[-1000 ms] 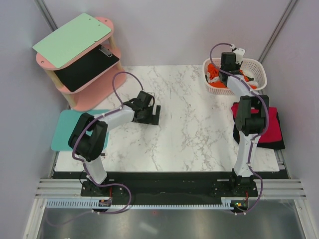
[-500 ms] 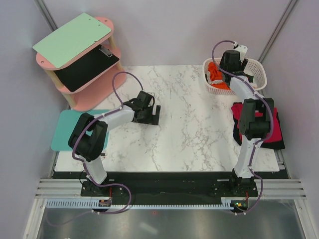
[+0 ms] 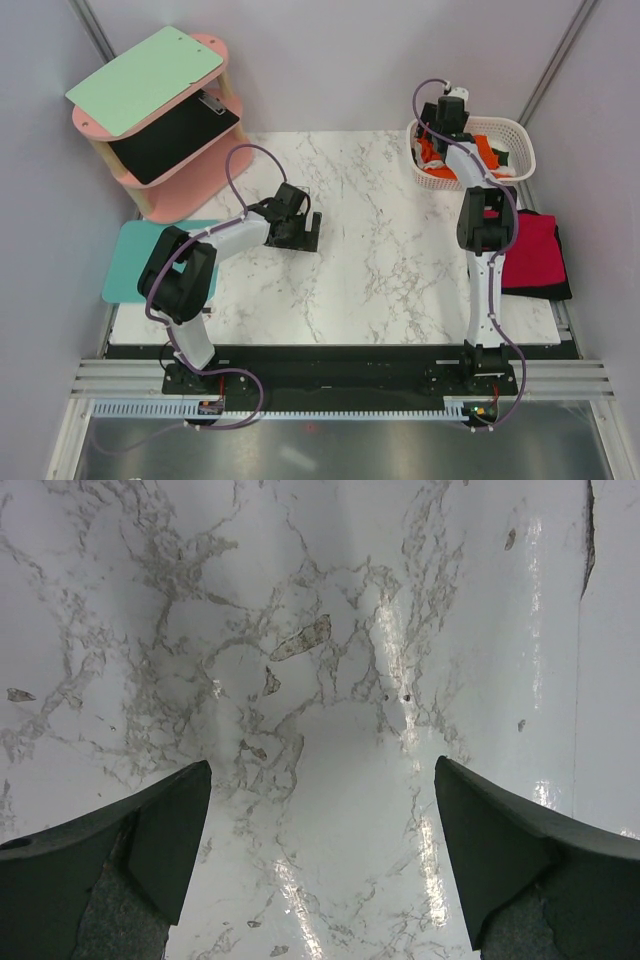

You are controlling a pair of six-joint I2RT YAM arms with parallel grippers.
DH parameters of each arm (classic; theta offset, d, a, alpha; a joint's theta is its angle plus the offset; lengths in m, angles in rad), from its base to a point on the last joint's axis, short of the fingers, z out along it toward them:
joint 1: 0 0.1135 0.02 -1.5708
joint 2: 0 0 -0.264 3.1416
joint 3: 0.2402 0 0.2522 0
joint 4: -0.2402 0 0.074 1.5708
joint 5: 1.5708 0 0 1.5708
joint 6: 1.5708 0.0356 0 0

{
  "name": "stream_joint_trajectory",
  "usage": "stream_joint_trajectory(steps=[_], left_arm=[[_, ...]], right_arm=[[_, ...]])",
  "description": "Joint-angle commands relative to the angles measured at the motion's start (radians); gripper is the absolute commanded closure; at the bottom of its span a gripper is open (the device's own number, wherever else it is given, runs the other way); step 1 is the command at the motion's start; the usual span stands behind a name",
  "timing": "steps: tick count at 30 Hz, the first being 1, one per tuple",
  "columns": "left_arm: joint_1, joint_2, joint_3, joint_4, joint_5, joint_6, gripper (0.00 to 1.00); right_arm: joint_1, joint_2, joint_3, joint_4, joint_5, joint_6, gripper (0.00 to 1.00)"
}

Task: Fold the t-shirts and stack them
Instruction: Grab crumpled tshirt from bin with the right arm

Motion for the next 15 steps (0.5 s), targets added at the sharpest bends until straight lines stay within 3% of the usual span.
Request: stream_joint_trajectory(steps=[1,5,10,13,15], left_arm=[[0.005,0.004,0.008,-0.013,-0.025,-0.020,0.00],[0.005,0.018,0.013,-0.013,-0.024,-0.022,0.00],[0.005,0.022,0.008,-0.013,-0.024,-0.023,0.00],[0.005,0.022,0.004,-0.013,-0.027,-0.023,0.00],[0.005,0.021,0.002,-0.013,-0.027,-0.023,0.00]], right_arm=[[-0.007,-0.031,-0.035,-0.016,-0.066,0.031,0.17],[-0.008,-0.057,-0.104,0.019,-0.076,0.045,0.16],[-0.008,0.003,-0.065,0.024,-0.075,0.048,0.18],[-0.008,0.044,-0.045,0.042,-0.041,0.057,0.26],[-0.010,0.063,-0.042,0.061,-0.035,0.060,0.45]])
